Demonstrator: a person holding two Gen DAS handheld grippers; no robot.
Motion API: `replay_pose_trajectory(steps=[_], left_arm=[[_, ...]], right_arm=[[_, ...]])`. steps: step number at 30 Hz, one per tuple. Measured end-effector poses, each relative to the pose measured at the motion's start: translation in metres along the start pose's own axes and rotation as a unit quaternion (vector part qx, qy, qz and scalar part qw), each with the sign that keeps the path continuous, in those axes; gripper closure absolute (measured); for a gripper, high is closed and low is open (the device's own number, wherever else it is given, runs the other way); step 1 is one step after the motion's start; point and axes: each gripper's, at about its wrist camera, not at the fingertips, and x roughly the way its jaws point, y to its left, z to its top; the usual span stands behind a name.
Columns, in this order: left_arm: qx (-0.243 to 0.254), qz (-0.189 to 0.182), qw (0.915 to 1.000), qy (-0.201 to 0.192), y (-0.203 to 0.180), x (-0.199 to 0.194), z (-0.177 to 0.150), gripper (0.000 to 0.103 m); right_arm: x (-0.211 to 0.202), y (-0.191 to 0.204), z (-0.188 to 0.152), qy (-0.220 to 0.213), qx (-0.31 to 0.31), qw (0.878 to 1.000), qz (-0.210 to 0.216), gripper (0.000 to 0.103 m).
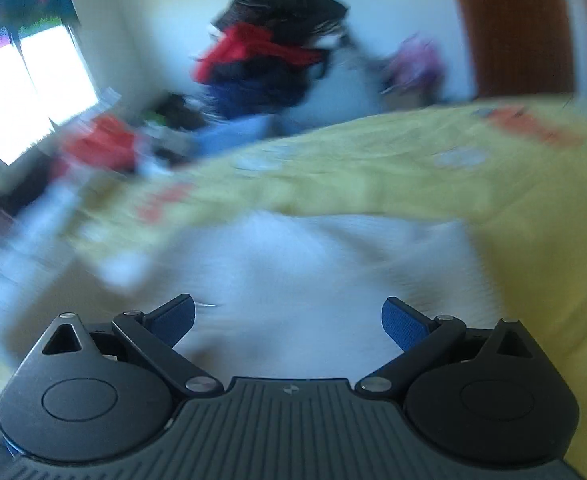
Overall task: Fold small clothes
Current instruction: 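Grasp the cardigan side edge with the right gripper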
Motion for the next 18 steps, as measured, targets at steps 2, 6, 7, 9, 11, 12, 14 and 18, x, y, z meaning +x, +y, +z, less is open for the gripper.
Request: replay_pose_trajectory(steps=[2,6,7,9,11,12,14,18], left_arm=[[-0.006,-0.005,1.0,0.0,0.002,0.0,0.0,0.09],[-0.017,-0.012,0.9998,-0.001,0.006,0.001,0.0,0.09],[-0.019,-0.012,0.9997,-0.001,0.007,0.001,0.0,0.09],[-0.023,-0.015,0.9996,-0.002,0.008,0.0,0.0,0.09],[-0.028,-0.017,0.9995,-0.002,0.009,0.0,0.0,0.09],[-0.03,-0.019,0.9994,-0.001,0.009,0.0,0.0,0.09],[-0.032,-0.019,0.9993,-0.004,0.01,-0.001,0.0,0.09],[0.013,0.004,0.999,-0.041,-0.006,-0.015,-0.005,0.067]], right_arm=[[0.008,0.006,0.002,0.066,0.055,0.993,0.082,0.011],[0.043,0.014,-0.01,0.177,0.104,0.974,0.095,0.052],[0.048,0.016,-0.012,0.182,0.104,0.973,0.096,0.052],[0.054,0.021,-0.015,0.186,0.118,0.97,0.104,0.052],[0.059,0.024,-0.015,0.18,0.132,0.969,0.109,0.057],[0.061,0.025,-0.015,0.177,0.133,0.969,0.106,0.07],[0.065,0.027,-0.016,0.178,0.13,0.971,0.092,0.091],[0.058,0.027,-0.015,0.16,0.119,0.975,0.101,0.092]])
